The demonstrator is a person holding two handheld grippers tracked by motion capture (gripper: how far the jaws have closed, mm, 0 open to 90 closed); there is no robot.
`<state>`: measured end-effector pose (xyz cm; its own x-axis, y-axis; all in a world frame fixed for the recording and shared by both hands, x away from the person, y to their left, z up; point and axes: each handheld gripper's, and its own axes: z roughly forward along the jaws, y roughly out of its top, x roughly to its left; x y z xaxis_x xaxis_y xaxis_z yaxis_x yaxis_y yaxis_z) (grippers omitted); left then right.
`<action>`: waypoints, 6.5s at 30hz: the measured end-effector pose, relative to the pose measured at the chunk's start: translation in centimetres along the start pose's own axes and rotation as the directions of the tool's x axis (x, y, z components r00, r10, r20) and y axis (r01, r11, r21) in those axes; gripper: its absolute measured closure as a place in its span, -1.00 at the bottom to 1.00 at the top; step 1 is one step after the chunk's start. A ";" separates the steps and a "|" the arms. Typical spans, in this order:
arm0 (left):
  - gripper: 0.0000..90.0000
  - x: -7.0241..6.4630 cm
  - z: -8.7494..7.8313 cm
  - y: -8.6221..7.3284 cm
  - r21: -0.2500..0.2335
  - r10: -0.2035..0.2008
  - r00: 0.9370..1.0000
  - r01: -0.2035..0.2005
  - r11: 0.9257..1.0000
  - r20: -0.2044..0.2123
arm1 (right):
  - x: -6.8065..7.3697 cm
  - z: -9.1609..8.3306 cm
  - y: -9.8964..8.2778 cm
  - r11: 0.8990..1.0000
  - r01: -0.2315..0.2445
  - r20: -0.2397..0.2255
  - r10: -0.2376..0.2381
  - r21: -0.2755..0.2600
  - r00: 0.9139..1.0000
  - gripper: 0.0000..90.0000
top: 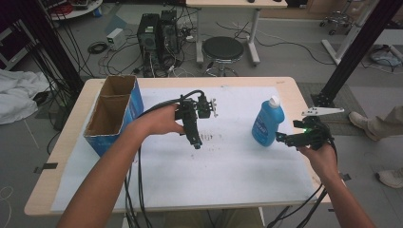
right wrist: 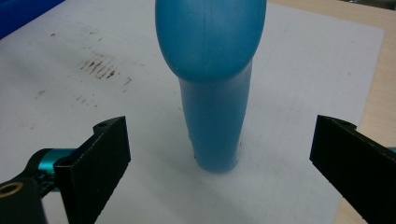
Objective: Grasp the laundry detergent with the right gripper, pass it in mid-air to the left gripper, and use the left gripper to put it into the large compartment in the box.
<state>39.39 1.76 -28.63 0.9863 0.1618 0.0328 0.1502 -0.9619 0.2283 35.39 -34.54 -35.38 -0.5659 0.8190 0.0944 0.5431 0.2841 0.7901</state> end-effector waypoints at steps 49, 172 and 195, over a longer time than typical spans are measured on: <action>-0.92 0.4 0.5 -1.2 -0.001 -0.027 1.000 0.027 1.000 0.017 | 1.0 7.5 -1.1 0.981 -0.001 0.073 0.016 -0.192 0.997 -0.91; -0.92 -2.3 -4.4 0.6 -0.071 0.016 1.000 -0.016 0.997 -0.012 | 7.1 4.0 2.9 0.896 0.350 -0.587 -0.443 -0.273 0.677 0.01; -0.92 -3.7 -6.5 1.7 -0.077 0.067 0.997 -0.065 0.995 0.024 | 11.1 6.3 4.9 0.861 0.431 -0.652 -0.492 -0.268 0.577 0.01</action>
<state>35.59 0.91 -22.06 0.9955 0.0917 0.0243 0.0803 -0.9506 0.2999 35.70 -20.86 -34.26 -0.9982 0.0081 0.0601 0.0570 0.4643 0.8838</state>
